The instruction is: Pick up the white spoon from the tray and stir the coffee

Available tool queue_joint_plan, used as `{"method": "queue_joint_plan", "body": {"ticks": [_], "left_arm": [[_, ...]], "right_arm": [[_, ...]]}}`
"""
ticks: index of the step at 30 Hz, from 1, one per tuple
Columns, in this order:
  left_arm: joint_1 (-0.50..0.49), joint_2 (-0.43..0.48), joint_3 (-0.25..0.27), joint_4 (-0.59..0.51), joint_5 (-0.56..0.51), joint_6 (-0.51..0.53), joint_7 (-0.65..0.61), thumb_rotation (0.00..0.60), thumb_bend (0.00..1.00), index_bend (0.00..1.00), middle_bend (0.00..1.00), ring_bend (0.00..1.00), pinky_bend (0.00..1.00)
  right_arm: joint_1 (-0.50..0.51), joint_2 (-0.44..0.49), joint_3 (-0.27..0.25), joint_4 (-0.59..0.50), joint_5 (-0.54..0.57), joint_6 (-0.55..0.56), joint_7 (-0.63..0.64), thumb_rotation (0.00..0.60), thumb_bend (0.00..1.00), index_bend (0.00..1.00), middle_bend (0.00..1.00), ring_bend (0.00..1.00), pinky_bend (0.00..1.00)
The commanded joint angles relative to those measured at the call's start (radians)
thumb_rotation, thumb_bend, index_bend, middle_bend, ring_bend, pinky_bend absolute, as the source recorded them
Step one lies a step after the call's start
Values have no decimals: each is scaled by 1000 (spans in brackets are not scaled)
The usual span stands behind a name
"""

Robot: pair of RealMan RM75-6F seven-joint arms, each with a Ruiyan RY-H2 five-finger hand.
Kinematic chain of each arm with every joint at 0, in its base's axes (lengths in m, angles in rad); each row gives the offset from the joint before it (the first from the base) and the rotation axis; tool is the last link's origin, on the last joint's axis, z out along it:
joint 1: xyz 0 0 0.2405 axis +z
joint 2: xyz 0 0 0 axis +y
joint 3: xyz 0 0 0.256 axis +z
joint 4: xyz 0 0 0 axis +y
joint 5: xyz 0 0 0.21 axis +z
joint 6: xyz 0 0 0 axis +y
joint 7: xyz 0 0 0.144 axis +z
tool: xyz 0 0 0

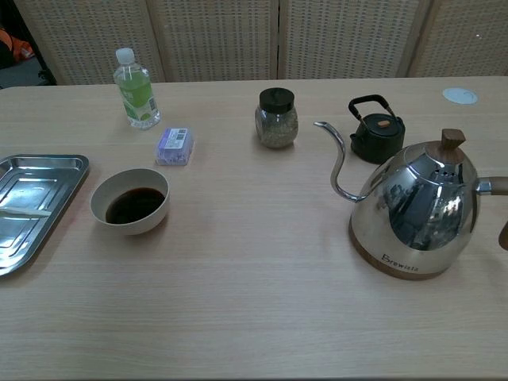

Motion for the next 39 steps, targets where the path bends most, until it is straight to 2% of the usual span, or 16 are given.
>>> {"method": "queue_joint_plan", "body": {"ticks": [1,7,13,14,16,18,20,26,29,39], "left_arm": [[1,-1,1,2,1,1,1,600,0,0,0,0,0],[-5,1,-1,1,-6,-13,-3,600,0,0,0,0,0],[-53,-14,-14,39,-49,-116,-34,600,27,0,0,0,0],[-64,-20,-19,52,-58,-136,-43,600,48,21,0,0,0],[-87,-38,-36,86,-89,-179,-61,600,91,127,0,0,0],[-112,-57,-53,126,-124,-227,-78,600,139,281,0,0,0],[-135,-72,-69,160,-153,-271,-93,600,174,331,0,0,0],[-203,-122,-95,259,-196,-377,-132,600,254,403,0,0,0],[-228,-143,-97,303,-209,-423,-147,600,255,441,0,0,0],[-279,-202,-91,410,-236,-516,-172,600,284,475,0,0,0]], "right_arm": [[0,1,0,-1,-2,1,2,600,0,65,0,0,0],[-1,2,-2,-3,-4,0,3,600,0,65,0,0,0],[-1,11,3,-15,5,-3,19,600,0,65,0,0,0],[-1,12,5,-17,7,-2,22,600,0,65,0,0,0],[-2,16,7,-19,8,0,28,600,0,65,0,0,0],[-2,18,7,-19,12,-3,33,600,0,65,0,0,0],[-1,20,7,-18,16,-9,39,600,0,65,0,0,0],[1,25,9,-19,24,-19,52,600,0,65,0,0,0],[0,28,11,-22,26,-19,56,600,0,65,0,0,0],[1,33,7,-25,32,-32,62,600,0,65,0,0,0]]}}
